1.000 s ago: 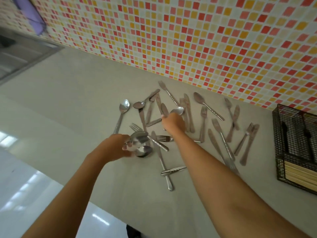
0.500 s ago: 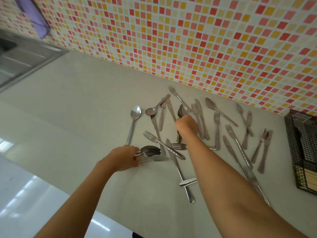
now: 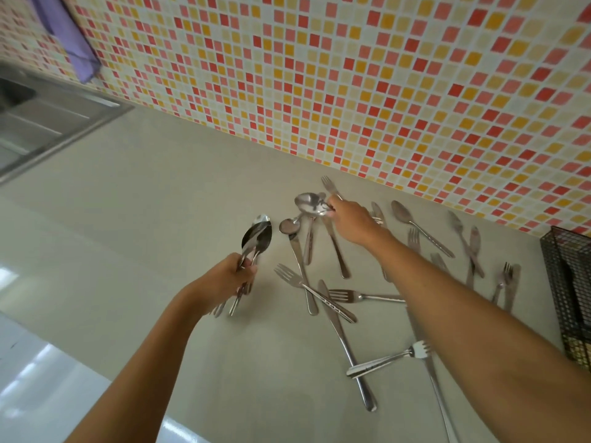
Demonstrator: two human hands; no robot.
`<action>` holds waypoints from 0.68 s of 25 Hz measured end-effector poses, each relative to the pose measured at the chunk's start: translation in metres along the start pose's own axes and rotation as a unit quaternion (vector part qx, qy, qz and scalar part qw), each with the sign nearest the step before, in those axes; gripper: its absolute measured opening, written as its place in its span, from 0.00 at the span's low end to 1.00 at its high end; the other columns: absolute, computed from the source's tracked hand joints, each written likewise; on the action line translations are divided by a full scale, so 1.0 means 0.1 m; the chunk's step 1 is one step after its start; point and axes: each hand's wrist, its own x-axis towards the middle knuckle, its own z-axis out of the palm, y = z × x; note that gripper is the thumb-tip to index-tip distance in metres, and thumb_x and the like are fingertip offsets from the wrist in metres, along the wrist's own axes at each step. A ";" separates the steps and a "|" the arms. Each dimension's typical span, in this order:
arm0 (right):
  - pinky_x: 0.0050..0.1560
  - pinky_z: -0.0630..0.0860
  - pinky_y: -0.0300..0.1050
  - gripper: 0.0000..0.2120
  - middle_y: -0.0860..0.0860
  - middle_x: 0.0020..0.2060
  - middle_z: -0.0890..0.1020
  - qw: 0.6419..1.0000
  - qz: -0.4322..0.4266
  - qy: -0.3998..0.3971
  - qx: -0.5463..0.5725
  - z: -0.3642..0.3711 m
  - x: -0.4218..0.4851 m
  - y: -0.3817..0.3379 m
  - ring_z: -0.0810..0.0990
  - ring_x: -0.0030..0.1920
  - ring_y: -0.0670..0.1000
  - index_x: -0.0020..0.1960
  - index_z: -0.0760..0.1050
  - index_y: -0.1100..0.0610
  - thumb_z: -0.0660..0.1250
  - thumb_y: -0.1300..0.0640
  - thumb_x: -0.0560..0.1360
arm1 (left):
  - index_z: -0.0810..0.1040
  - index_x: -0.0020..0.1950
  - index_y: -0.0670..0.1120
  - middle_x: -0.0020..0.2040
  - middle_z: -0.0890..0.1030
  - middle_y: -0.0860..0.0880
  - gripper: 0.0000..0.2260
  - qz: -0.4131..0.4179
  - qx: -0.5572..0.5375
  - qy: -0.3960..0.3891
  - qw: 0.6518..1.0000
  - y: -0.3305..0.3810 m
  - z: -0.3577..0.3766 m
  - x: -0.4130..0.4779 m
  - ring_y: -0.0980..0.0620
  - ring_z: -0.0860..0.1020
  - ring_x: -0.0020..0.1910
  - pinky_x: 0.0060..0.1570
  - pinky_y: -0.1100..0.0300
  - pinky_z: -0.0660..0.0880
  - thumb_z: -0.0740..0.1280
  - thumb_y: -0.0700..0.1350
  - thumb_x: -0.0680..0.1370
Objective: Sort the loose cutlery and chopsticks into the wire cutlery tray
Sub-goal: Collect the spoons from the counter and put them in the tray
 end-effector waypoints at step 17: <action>0.40 0.77 0.55 0.11 0.51 0.48 0.73 0.965 -0.247 -0.025 -0.090 0.23 0.74 0.07 0.77 0.40 0.55 0.51 0.78 0.58 0.64 0.70 0.73 | 0.70 0.56 0.36 0.54 0.75 0.37 0.15 -0.067 0.233 0.264 0.933 0.22 0.27 0.72 0.36 0.75 0.52 0.46 0.52 0.68 0.60 0.47 0.80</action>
